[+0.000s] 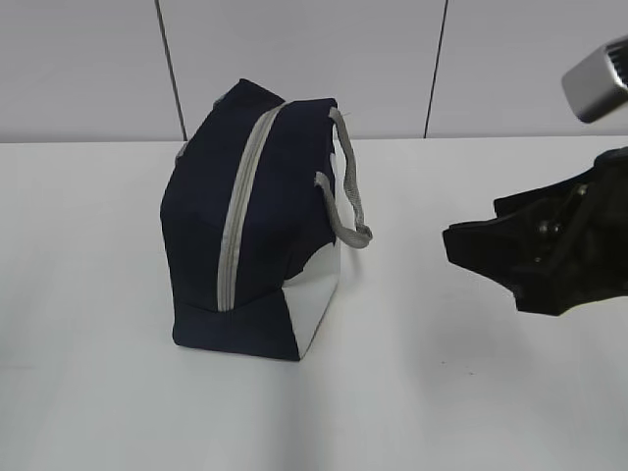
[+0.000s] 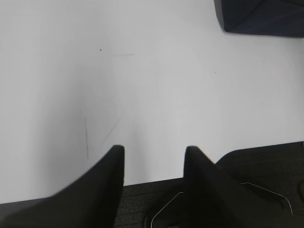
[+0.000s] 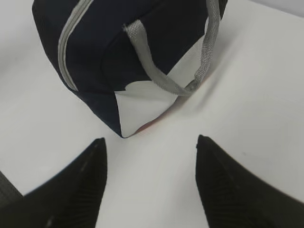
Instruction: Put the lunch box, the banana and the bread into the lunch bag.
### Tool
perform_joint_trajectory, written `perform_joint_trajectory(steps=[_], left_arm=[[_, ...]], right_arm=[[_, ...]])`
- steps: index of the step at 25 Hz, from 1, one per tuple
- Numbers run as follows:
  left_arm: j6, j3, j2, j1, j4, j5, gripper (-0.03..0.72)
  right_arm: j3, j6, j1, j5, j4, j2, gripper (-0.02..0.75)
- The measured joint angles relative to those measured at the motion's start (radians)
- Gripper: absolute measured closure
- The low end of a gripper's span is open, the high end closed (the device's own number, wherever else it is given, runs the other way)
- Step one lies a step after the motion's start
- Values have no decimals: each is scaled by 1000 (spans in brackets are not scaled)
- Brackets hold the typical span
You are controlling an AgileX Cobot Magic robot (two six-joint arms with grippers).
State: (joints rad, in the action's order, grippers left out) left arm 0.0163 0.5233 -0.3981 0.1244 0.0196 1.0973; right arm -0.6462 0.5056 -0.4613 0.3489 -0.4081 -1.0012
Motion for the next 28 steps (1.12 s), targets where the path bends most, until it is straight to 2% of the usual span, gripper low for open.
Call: perform_joint_trajectory(steps=[5, 8, 10, 15, 20, 25, 28], left_arm=[[0, 0, 0, 0, 0, 0, 380], [0, 0, 0, 0, 0, 0, 380], [0, 0, 0, 0, 0, 0, 380], [0, 0, 0, 0, 0, 0, 380], [0, 0, 0, 0, 0, 0, 380], [0, 0, 0, 0, 0, 0, 380], [0, 0, 0, 0, 0, 0, 380]], right_arm=[[0, -20, 2, -7, -13, 8, 300], [0, -32, 32, 16, -15, 30, 300], [0, -44, 76, 41, -15, 54, 300], [0, -51, 263, 131, -9, 163, 300], [0, -76, 373, 298, 77, 300, 300], [10, -286, 435, 491, 289, 434, 300], [38, -348, 451, 564, 350, 522, 300]])
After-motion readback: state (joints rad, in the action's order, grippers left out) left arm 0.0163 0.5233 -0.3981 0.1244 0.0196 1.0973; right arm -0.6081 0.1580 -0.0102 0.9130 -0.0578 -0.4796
